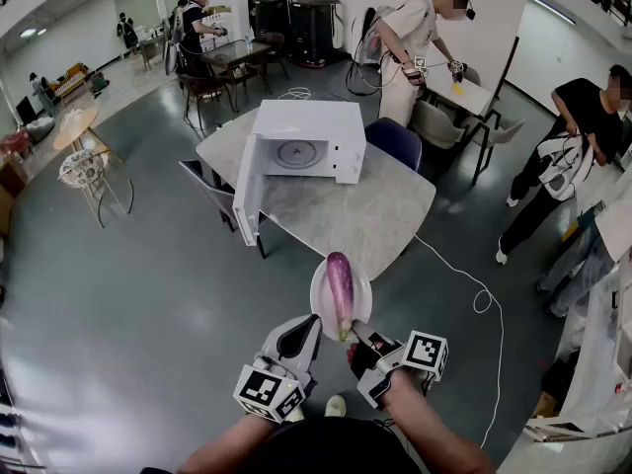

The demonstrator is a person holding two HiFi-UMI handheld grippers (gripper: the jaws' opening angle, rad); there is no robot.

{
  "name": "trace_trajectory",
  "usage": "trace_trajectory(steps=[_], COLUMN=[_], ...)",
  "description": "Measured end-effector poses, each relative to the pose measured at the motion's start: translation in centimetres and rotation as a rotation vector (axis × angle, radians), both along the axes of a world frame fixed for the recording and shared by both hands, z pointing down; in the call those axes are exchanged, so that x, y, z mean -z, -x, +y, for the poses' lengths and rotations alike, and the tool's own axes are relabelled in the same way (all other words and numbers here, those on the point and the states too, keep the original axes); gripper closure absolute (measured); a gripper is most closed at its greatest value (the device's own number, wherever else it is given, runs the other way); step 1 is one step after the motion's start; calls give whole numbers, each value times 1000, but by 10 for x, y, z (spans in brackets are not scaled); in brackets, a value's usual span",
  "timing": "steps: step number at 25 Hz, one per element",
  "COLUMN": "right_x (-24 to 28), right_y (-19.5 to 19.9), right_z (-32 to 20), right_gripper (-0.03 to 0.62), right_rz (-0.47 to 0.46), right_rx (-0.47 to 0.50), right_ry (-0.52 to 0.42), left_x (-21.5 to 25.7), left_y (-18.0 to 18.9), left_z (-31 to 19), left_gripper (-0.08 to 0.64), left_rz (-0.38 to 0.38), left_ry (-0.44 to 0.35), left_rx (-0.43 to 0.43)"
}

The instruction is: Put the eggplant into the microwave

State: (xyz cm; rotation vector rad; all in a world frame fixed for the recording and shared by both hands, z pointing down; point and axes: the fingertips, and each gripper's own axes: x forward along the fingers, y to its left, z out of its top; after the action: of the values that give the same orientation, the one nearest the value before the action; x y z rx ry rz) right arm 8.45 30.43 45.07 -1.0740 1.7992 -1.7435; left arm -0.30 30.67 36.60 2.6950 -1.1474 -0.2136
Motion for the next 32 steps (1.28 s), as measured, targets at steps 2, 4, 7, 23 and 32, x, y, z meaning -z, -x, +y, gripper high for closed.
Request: trace_trajectory(steps=[2,4,7,23,32], right_x=[-3,-7,-14,-25,-27], right_y=[1,1,-1,-6,-11], right_z=[-1,-2,-3,-6,-15], right_gripper=[574,574,574,574,574], right_rz=[-5,-3,5,-2,-11], right_rx=[5,10,11,0,25], right_ry=[14,27,47,103,97], left_x=[0,-1,-4,-8,-3], left_y=[-2,-3,-4,-8,-13], left_z=[-1,-3,-5,-8,-22], left_gripper=[552,552,552,552,552], left_rz=[-1,-2,-3,-24,-41], left_ry=[-3,-5,-1,11,-1], left_rx=[-2,-3,1,1,31])
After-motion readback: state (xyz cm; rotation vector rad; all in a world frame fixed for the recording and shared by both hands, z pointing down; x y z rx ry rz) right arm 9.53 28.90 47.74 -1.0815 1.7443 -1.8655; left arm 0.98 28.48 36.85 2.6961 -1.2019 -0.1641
